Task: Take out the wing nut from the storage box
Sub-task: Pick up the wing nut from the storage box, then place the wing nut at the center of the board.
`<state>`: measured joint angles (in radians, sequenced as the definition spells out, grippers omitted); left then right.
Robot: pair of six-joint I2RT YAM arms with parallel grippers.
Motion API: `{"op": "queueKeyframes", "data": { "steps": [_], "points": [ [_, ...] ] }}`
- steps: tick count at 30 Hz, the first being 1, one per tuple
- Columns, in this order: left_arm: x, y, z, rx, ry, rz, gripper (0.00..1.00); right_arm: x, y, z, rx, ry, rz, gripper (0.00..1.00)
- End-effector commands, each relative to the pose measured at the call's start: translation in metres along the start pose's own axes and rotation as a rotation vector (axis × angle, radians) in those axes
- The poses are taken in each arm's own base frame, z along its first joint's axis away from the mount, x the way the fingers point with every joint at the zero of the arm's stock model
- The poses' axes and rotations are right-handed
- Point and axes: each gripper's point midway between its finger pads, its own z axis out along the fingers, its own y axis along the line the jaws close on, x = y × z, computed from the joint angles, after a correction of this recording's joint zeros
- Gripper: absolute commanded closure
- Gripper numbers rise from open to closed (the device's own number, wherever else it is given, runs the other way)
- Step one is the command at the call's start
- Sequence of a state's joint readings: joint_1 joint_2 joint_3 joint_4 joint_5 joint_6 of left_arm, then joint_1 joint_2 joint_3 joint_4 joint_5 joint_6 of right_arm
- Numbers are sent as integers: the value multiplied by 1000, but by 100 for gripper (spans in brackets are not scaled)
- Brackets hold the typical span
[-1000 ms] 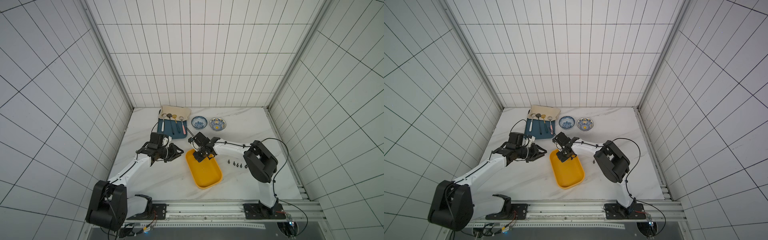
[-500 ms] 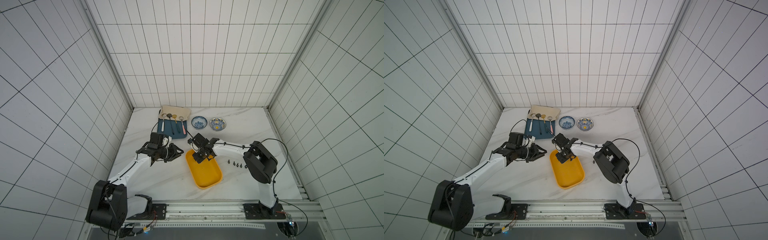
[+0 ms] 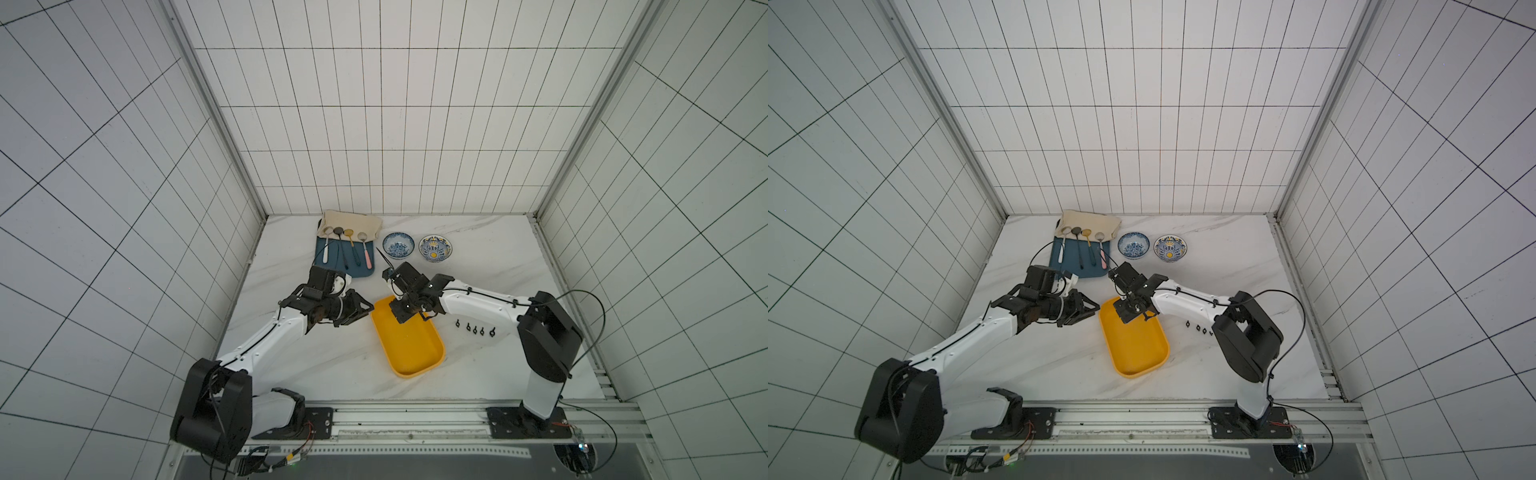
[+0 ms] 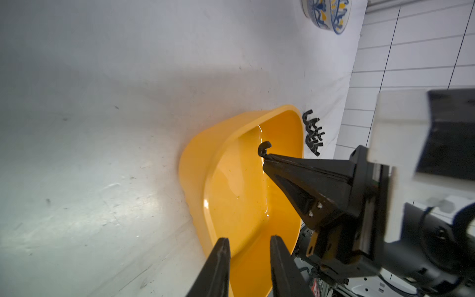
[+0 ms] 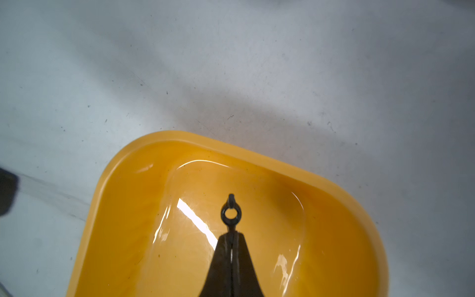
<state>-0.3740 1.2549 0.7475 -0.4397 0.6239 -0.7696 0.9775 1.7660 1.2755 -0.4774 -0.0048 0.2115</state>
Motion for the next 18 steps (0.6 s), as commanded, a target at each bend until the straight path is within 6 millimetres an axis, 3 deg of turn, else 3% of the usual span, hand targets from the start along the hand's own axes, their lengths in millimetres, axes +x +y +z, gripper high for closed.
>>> {"op": "queueKeyframes", "data": {
  "steps": [1, 5, 8, 13, 18],
  "points": [
    [2, -40, 7, 18, -11, 125, 70, 22, -28, -28, 140, 7, 88, 100],
    [15, -80, 32, 48, 42, 224, 69, 46, -70, -58, 243, -13, 205, 100],
    [20, -100, 60, 70, 88, 248, 69, 74, -106, -66, 294, 1, 312, 100],
    [19, -118, 100, 107, 150, 243, 69, 101, -138, -56, 305, 59, 398, 100],
    [17, -119, 116, 117, 180, 231, 69, 111, -154, -30, 266, 110, 454, 100]
  ]
}}
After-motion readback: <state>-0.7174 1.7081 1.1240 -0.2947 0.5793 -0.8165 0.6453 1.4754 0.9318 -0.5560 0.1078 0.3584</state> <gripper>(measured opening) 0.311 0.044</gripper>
